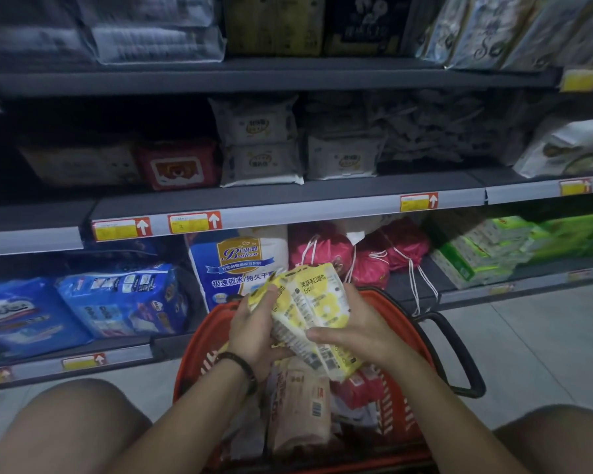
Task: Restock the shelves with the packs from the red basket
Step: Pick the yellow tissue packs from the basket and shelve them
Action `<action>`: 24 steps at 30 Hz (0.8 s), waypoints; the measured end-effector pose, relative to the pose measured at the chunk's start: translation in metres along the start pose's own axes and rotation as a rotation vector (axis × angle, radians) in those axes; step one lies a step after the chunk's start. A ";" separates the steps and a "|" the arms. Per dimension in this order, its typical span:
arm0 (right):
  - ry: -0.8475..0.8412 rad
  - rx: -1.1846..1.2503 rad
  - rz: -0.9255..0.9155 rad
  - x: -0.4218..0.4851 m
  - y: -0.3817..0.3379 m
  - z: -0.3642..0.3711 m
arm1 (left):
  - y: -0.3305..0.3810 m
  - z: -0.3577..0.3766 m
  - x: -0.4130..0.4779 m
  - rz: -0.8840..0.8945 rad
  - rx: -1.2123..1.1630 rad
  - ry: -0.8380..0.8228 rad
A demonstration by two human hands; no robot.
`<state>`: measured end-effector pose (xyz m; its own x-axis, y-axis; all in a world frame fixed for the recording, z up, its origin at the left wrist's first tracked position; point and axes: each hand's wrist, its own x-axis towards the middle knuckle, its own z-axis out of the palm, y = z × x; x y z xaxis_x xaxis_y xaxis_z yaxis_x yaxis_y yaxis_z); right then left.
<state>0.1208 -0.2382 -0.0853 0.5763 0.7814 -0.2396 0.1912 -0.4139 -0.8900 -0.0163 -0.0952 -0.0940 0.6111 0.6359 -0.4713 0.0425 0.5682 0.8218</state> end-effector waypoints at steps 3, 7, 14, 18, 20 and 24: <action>0.056 -0.180 -0.041 0.003 -0.008 -0.001 | 0.009 0.007 -0.006 -0.024 -0.016 -0.029; 0.064 -0.236 -0.099 0.007 -0.020 -0.010 | 0.014 0.019 -0.014 0.021 0.015 -0.080; 0.205 -0.342 -0.155 -0.001 -0.046 -0.001 | 0.022 0.038 -0.014 0.078 -0.056 0.154; 0.489 -0.087 -0.178 -0.017 -0.048 0.010 | 0.045 0.036 -0.012 0.153 -0.236 0.242; 0.522 0.044 -0.240 -0.027 -0.042 0.027 | 0.056 0.033 -0.012 0.158 -0.325 0.228; 0.608 0.288 -0.283 -0.026 -0.056 0.035 | 0.076 0.038 -0.027 0.173 -0.317 0.122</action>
<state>0.0679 -0.2192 -0.0431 0.8914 0.4077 0.1979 0.2296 -0.0298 -0.9728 0.0005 -0.0886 -0.0068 0.4889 0.7830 -0.3847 -0.3113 0.5685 0.7615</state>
